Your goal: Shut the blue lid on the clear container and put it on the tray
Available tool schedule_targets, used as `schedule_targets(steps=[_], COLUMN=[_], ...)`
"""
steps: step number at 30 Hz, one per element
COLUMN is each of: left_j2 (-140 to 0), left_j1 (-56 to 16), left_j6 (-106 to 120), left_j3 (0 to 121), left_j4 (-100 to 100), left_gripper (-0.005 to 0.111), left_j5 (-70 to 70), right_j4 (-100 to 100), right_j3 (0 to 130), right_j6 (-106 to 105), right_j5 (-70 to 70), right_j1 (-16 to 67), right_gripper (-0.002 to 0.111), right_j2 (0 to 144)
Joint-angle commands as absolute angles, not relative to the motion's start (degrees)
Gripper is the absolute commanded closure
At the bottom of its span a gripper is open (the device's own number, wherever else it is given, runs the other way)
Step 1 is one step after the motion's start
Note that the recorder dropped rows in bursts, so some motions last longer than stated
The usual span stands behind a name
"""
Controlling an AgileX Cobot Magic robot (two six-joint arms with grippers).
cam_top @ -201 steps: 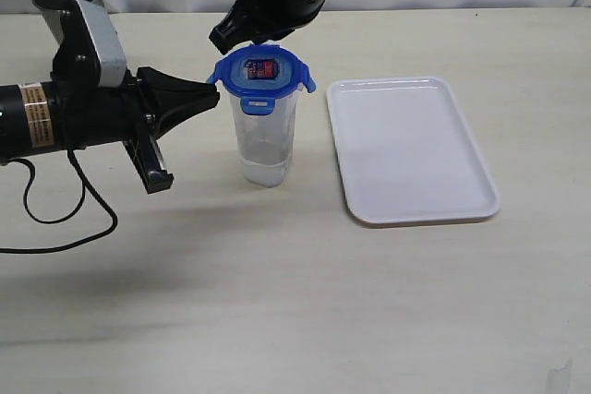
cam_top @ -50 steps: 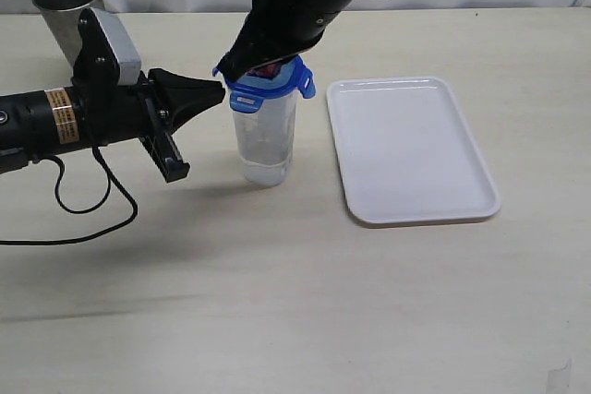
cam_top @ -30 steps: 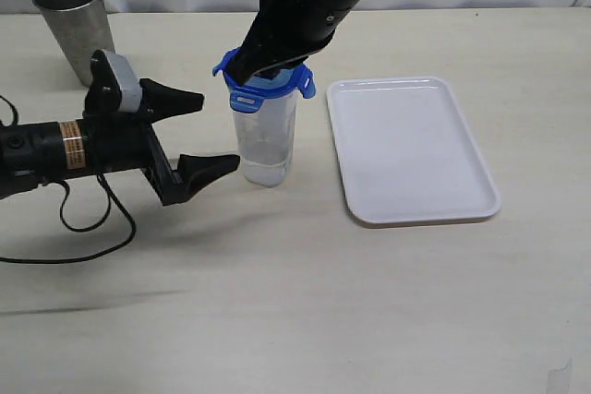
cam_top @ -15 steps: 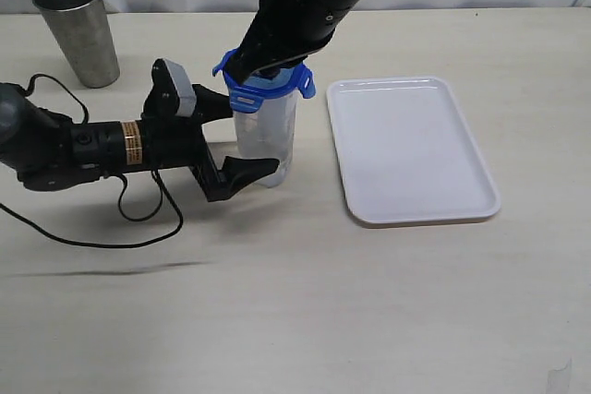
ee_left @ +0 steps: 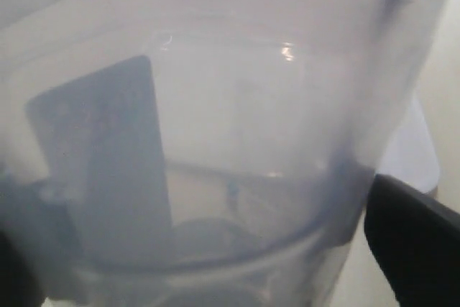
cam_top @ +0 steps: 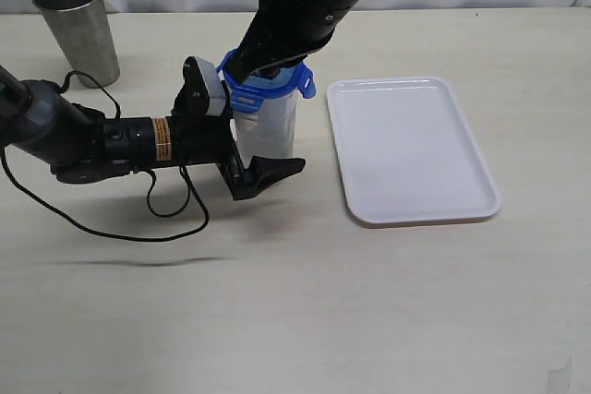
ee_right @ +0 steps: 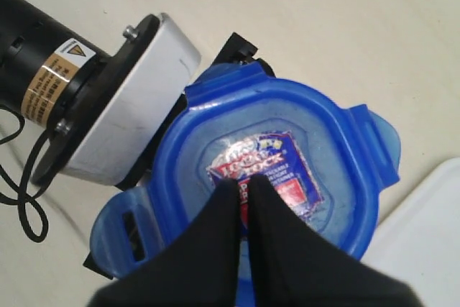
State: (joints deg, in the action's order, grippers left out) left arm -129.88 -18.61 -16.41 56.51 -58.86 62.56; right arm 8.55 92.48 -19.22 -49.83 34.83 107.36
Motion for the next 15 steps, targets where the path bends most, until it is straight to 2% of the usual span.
schedule_targets(steps=[1, 15], left_j2=[-130.0, -130.0], left_j1=[-18.7, -18.7], left_j6=[-17.7, -18.5], left_j3=[56.8, 56.8], left_j4=[-57.6, -59.1], left_gripper=[0.002, 0.002], left_j5=[63.1, 61.1], right_j4=[8.5, 8.5], right_j3=[92.3, 92.3], right_j6=[-19.2, -18.7], right_j5=[-49.6, -51.1], right_j1=[34.7, 34.7], right_gripper=[0.103, 0.103], right_j2=[107.0, 107.0])
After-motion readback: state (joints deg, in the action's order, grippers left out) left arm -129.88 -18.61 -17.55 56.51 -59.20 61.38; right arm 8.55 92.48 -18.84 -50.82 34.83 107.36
